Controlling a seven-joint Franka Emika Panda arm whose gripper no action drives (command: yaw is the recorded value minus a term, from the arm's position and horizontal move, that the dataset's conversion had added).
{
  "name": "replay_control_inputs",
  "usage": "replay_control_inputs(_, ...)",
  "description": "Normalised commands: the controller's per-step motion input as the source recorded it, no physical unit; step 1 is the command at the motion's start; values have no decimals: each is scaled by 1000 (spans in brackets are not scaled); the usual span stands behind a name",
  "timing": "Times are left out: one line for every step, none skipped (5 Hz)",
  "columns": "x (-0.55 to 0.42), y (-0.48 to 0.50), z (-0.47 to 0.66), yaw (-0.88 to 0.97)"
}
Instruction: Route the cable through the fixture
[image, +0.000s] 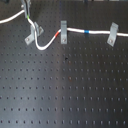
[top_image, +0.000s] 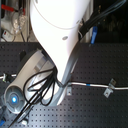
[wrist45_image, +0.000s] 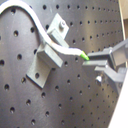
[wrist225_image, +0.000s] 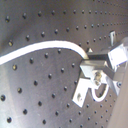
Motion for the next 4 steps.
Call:
replay_control_inputs(-201, -394, 7, 0)
replay_control_inputs(-326, -447, 7, 69)
replay_control_inputs(-371, -489, -53, 137)
replay_control_inputs(-369, -403, -38, 160)
